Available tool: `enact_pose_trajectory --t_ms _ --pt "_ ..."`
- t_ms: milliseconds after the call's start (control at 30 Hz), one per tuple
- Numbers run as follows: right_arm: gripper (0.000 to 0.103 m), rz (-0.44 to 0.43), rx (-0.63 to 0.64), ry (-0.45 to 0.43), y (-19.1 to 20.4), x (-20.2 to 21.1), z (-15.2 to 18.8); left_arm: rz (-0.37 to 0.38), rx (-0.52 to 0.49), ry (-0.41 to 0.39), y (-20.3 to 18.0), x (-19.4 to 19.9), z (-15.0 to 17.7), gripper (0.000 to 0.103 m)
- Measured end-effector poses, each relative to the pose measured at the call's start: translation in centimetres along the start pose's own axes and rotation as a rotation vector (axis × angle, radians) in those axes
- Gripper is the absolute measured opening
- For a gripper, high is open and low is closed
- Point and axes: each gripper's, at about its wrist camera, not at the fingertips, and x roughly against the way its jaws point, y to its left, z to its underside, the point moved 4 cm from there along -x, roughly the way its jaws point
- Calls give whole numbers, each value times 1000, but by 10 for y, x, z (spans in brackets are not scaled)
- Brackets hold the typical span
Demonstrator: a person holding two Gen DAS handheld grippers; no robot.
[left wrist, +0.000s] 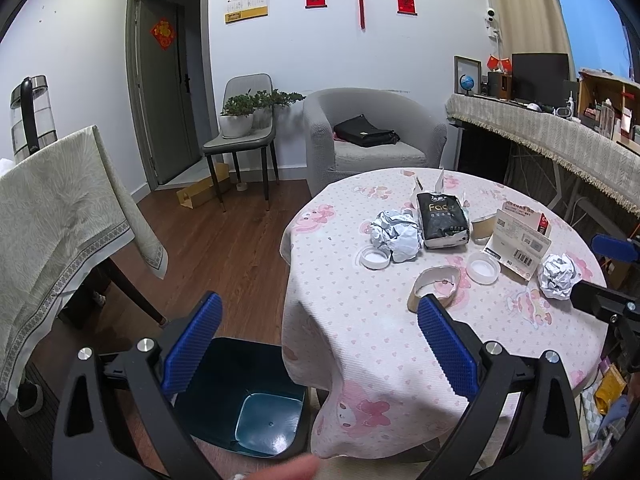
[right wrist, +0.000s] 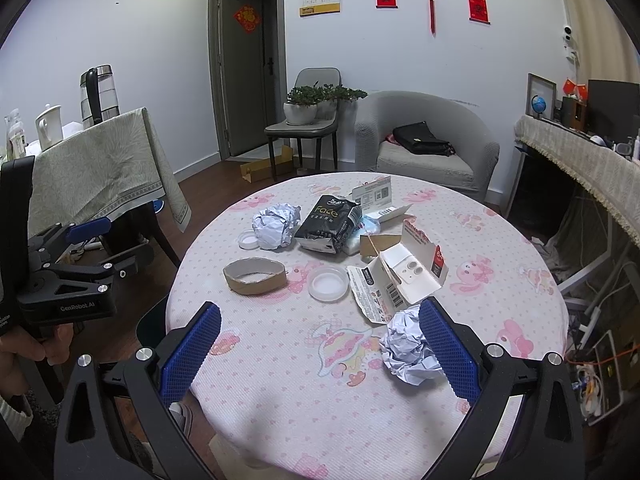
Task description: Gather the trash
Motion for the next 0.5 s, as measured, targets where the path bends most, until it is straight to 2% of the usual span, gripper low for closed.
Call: enact_pose_trajectory --t_ms 500 --pt "99 17 -16 21 -11 -4 5 59 -21 -8 -9 -2 1 99"
